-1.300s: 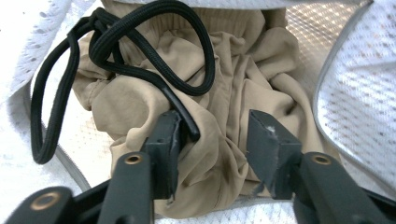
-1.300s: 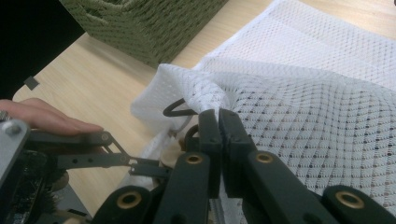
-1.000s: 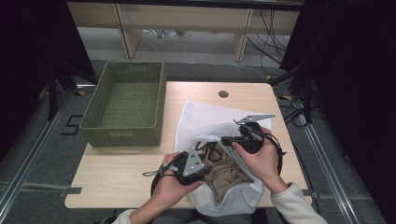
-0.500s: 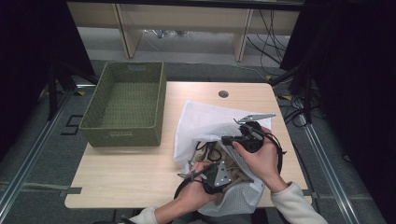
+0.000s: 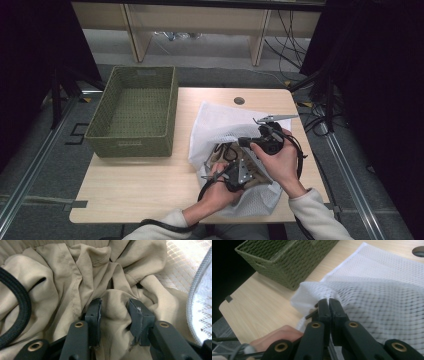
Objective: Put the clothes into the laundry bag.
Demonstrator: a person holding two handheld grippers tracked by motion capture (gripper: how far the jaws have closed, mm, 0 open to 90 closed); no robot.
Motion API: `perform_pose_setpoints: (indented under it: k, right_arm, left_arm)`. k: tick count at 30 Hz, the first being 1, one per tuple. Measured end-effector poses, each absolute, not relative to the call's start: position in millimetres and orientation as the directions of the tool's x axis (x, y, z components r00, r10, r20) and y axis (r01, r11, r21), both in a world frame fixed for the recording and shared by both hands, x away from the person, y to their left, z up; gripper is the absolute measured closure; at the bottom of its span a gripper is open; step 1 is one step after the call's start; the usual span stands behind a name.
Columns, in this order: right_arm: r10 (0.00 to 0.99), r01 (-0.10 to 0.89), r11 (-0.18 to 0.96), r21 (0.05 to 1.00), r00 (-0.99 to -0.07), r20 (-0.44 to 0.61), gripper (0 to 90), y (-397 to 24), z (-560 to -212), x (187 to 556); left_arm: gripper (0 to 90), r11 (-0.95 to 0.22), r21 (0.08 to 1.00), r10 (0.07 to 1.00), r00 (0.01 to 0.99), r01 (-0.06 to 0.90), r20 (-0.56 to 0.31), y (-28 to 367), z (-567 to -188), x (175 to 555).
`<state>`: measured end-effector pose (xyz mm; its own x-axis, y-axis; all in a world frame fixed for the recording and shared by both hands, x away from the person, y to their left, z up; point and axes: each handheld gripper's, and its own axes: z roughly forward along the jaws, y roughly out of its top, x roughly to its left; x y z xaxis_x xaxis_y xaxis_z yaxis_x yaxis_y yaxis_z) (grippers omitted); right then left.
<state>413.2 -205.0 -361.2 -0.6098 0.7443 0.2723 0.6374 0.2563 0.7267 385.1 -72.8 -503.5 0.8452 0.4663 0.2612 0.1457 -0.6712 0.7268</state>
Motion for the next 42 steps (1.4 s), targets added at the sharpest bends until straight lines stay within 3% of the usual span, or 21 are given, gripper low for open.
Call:
perform_pose_setpoints:
  k: [8, 12, 17, 19, 20, 26, 27, 31, 35, 39, 42]
  right_arm:
    - [0.734, 0.656, 0.213, 0.724, -0.597, 0.325, 89.9, -203, -356, 421]
    - [0.718, 0.626, 0.226, 0.747, -0.625, 0.306, 89.9, -202, -353, 417]
    - [0.712, 0.629, 0.241, 0.739, -0.632, 0.306, 89.9, -199, -355, 410]
    - [0.7, 0.604, 0.269, 0.751, -0.658, 0.278, 89.8, -198, -356, 408]
    - [0.7, 0.604, 0.269, 0.751, -0.658, 0.278, 89.8, -198, -356, 408]
    - [0.694, 0.599, 0.284, 0.749, -0.667, 0.27, 89.9, -189, -354, 398]
    - [0.685, 0.595, 0.289, 0.75, -0.676, 0.273, 89.8, -188, -354, 398]
    - [0.689, 0.605, 0.291, 0.741, -0.67, 0.277, 89.8, -189, -357, 398]
    - [0.696, 0.622, 0.293, 0.726, -0.66, 0.284, 89.8, -190, -360, 399]
    - [0.692, 0.616, 0.307, 0.726, -0.668, 0.274, 89.8, -188, -364, 398]
    - [0.702, 0.624, 0.302, 0.721, -0.657, 0.275, 89.8, -190, -363, 397]
  left_arm:
    - [62.9, -0.623, 0.752, 0.539, 0.815, 0.215, 0.214, -70, -501, 412]
    - [60.9, -0.576, 0.79, 0.552, 0.813, 0.21, 0.186, -58, -492, 404]
    - [59.8, -0.467, 0.857, 0.59, 0.799, 0.217, 0.119, -7, -463, 375]
    - [59.4, -0.443, 0.87, 0.634, 0.762, 0.218, 0.131, 20, -454, 367]
    - [59.4, -0.461, 0.861, 0.645, 0.747, 0.213, 0.16, 34, -450, 366]
    - [53.2, -0.48, 0.8, 0.701, 0.705, 0.359, 0.105, 77, -471, 383]
    - [51.9, -0.454, 0.796, 0.714, 0.698, 0.401, 0.055, 75, -478, 385]
    - [47.3, -0.454, 0.78, 0.709, 0.705, 0.43, 0.023, 66, -486, 389]
    - [42.3, -0.536, 0.728, 0.67, 0.74, 0.428, 0.059, 49, -488, 394]
    - [50.2, -0.539, 0.717, 0.684, 0.726, 0.441, 0.068, 39, -495, 408]
    - [64.8, -0.53, 0.711, 0.693, 0.719, 0.462, 0.05, 37, -502, 415]
